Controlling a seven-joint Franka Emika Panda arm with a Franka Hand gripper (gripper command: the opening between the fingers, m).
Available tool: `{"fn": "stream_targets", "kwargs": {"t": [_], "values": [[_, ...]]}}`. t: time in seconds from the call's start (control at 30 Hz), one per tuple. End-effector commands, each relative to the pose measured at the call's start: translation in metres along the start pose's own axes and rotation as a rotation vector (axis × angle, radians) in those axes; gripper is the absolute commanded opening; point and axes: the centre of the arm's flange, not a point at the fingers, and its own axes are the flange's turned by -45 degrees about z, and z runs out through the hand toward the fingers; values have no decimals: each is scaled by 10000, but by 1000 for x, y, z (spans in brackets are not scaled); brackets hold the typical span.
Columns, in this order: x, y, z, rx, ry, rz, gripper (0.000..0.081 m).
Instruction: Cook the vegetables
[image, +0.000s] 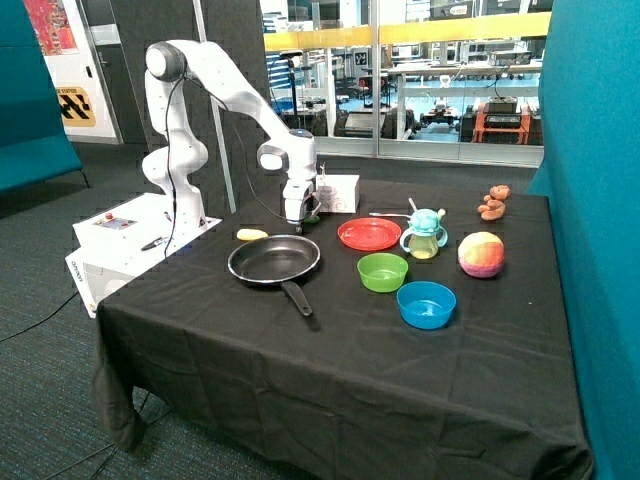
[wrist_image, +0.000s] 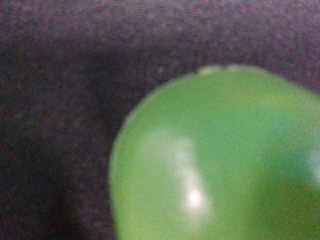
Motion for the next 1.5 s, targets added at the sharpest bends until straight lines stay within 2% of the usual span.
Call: {"fn": "stream_targets", "kwargs": {"t": [0.0, 0.7, 0.8, 0.83, 0.9, 0.93, 1.0, 1.03, 1.07, 1.1, 1.2, 1.47], "values": [[-1, -4, 0, -12, -7, -72, 0], [1, 8, -3, -12, -7, 247, 0], [-1, 6, -4, -12, -7, 117, 275], [-1, 6, -4, -12, -7, 133, 327], [-2, 5, -4, -12, -7, 162, 355], [-2, 5, -4, -12, -7, 180, 347], [-2, 5, -4, -12, -7, 293, 263], [-2, 4, -4, -12, -7, 246, 131], [-1, 4, -4, -12, -7, 262, 66], [-1, 4, -5, -12, -7, 247, 33], [-1, 4, -6, -12, -7, 283, 4], [-3, 6, -6, -12, -7, 300, 0]]}}
